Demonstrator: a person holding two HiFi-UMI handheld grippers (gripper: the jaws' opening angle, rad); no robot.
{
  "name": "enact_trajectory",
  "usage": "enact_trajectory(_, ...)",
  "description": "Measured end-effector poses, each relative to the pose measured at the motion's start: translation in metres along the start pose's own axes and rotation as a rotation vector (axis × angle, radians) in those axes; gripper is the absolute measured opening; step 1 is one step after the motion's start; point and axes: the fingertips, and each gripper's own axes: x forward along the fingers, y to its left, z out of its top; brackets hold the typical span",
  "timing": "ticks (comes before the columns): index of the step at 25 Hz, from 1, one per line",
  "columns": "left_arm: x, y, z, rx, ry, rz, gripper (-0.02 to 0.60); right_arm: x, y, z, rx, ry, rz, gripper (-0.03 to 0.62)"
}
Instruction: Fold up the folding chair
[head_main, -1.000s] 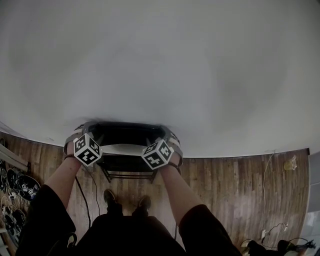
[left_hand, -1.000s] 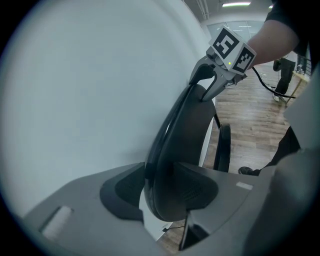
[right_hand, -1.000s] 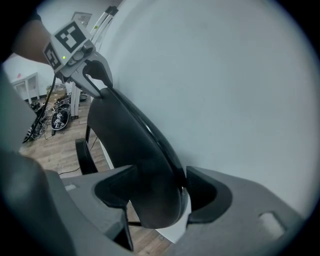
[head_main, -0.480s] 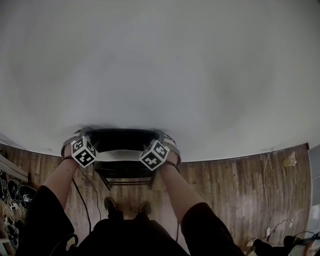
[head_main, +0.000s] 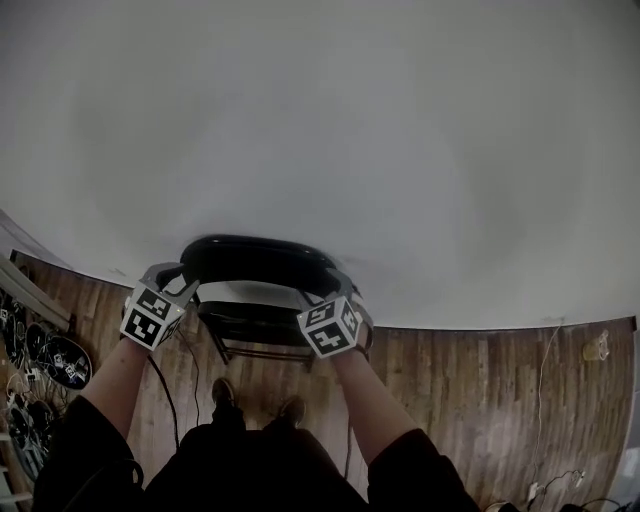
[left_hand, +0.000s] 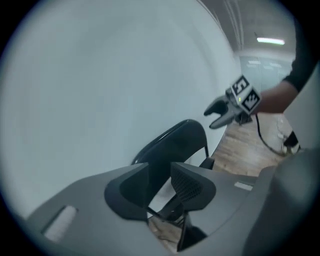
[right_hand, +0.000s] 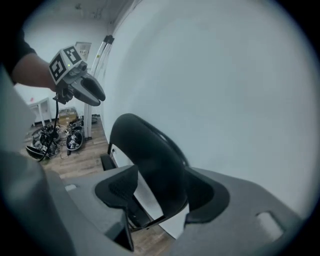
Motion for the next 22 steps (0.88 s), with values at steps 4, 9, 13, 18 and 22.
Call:
enact_trajectory(4, -0.054, -0.042, -0.018, -0.229, -0.119, -0.04, 0.126, -0.022, 0.055, -0.041, 0.109, 0.004, 0.146, 0.287)
enact_trajectory(9, -0.1, -0.083, -0.052, -0.241, -0.159, -0.036, 0.107, -0.065, 0.126, -0.071, 0.236, -0.002, 0.24, 0.287)
enact_trajectory(13, -0.117, -0.108, -0.077, -0.2, -0.173, -0.089, 0.107, -0.088, 0.164, -0.08, 0.268, -0.004, 0.215, 0.287)
enact_trajectory(18, -0.151, -0.145, -0.097, -0.196, -0.226, -0.189, 0.109, -0.123, 0.209, -0.076, 0.274, -0.013, 0.155, 0.287)
enact_trajectory(22, -0.183, -0.164, -0.11, -0.217, -0.3, -0.236, 0.107, -0.154, 0.249, -0.076, 0.289, -0.011, 0.1, 0.287)
